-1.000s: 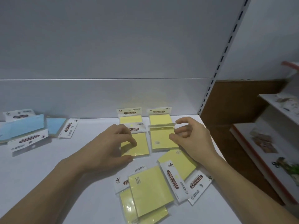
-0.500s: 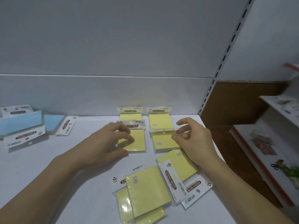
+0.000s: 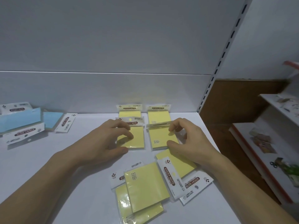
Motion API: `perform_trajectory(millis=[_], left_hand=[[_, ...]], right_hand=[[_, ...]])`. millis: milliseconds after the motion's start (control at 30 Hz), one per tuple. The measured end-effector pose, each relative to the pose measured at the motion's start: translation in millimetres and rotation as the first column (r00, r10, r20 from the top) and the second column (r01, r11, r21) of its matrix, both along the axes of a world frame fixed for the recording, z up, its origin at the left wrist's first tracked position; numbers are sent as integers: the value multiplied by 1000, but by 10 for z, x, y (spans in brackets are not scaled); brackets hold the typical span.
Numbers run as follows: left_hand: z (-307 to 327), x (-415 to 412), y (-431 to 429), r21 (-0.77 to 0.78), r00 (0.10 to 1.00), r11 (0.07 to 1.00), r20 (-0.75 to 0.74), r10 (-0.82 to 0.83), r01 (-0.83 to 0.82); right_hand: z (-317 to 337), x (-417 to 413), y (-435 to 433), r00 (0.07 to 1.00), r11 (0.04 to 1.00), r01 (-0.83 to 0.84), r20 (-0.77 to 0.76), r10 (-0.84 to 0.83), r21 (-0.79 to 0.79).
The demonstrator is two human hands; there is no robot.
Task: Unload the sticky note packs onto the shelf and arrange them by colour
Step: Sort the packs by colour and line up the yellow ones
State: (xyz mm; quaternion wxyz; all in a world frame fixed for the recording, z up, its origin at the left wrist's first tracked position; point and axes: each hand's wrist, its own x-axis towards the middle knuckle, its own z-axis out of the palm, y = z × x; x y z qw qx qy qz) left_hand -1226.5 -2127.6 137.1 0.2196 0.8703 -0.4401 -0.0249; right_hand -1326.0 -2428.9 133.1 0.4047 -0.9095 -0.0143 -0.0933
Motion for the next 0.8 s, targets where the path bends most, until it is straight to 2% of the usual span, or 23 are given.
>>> perform_trajectory(millis=[233,400,533,700,800], left_hand=[[12,2,13,7,1000,1000,-2,-6,6],[128,-79,-26,-61,999,998,33,-12,14],[332,-295,-120,-111,989,986,90,-116,126],[443,-621,-240,31,954,953,-12,-301,301],[390,-846,-279,173,943,928,-7,-334,330]], right_hand=[[-42,48,-19,1000,997,2,-4,-2,-72],[-6,39,-41,1000,999,16,-25,-17,-30],[174,-45,-50,1000,996,1,9,0,-88],[247,-358,-41,994,960,-103,-48,94,-261],[140,-547,-13,989,955,-133,-91,113,-265]])
